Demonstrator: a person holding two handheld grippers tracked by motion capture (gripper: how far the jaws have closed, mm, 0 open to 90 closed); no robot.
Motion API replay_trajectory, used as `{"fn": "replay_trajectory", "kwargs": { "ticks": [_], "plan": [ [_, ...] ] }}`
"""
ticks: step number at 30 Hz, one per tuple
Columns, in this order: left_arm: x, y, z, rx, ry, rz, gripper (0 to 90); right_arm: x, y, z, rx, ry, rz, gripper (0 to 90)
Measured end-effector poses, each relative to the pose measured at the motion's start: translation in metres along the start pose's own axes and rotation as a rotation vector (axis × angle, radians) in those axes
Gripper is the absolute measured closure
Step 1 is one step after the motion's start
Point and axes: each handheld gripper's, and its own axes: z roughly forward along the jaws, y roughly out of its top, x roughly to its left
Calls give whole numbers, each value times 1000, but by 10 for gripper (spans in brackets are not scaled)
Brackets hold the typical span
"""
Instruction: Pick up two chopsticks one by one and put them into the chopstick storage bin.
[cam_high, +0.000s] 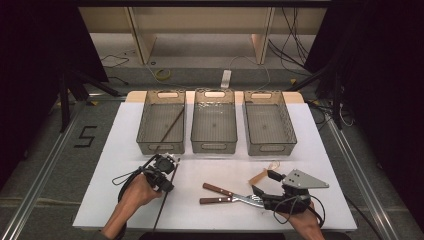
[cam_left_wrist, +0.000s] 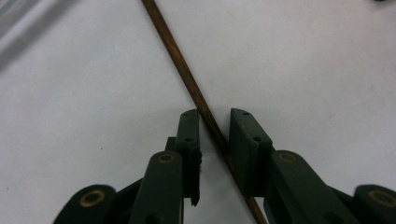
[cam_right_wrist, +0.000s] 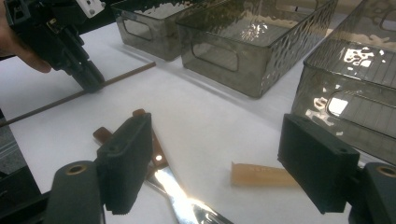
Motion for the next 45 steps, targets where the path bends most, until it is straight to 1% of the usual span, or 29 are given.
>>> {"fn": "replay_trajectory", "kwargs": {
  "ticks": [5, 7, 9, 12, 17, 21, 22, 24, 28, 31, 32, 34, 39, 42, 44, 45],
  "plan": [
    [2, 0, 0, 3, -7, 6, 762, 0, 0, 0, 0, 1, 2, 272],
    [3, -1, 0, 0, -7, 4, 789, 0, 0, 0, 2, -3, 1, 272],
    [3, -1, 0, -5, -10, -7, 801, 0, 0, 0, 2, -2, 1, 272],
    [5, -1, 0, -4, -19, -11, 821, 0, 0, 1, 2, -2, 1, 272],
    [5, -1, 0, -8, -22, -17, 840, 0, 0, 1, 5, -1, -2, 272],
    [7, -1, 0, -4, -31, -9, 848, 0, 0, 1, 6, 1, -3, 272],
    [7, -1, 0, -10, -34, -14, 848, 0, 0, 1, 5, -1, -6, 272],
    [8, -2, -1, -9, -39, -4, 849, 0, 0, 0, 5, -1, -4, 272],
    [10, -2, -1, -13, -52, -4, 850, 0, 0, 0, 3, -1, -5, 272],
    [12, -3, -3, -9, -59, 7, 850, 0, 0, 0, 6, 0, -5, 272],
    [13, -3, -3, -18, -63, 8, 850, 0, 0, 0, 6, 0, -5, 272],
    [15, -3, -7, -22, -69, 15, 850, 0, 0, 0, 5, 0, -7, 272],
    [18, -5, -20, -55, -82, 28, 850, 0, 0, 0, 7, -1, -4, 273],
    [19, -6, -27, -75, -86, 22, 850, 0, 0, 0, 4, -2, -6, 273],
    [20, -6, -33, -86, -89, 31, 850, 0, 0, 0, 7, -1, -6, 273],
    [20, -6, -36, -102, -92, 26, 850, 0, 0, 0, 7, -1, -5, 273]
  ]
}}
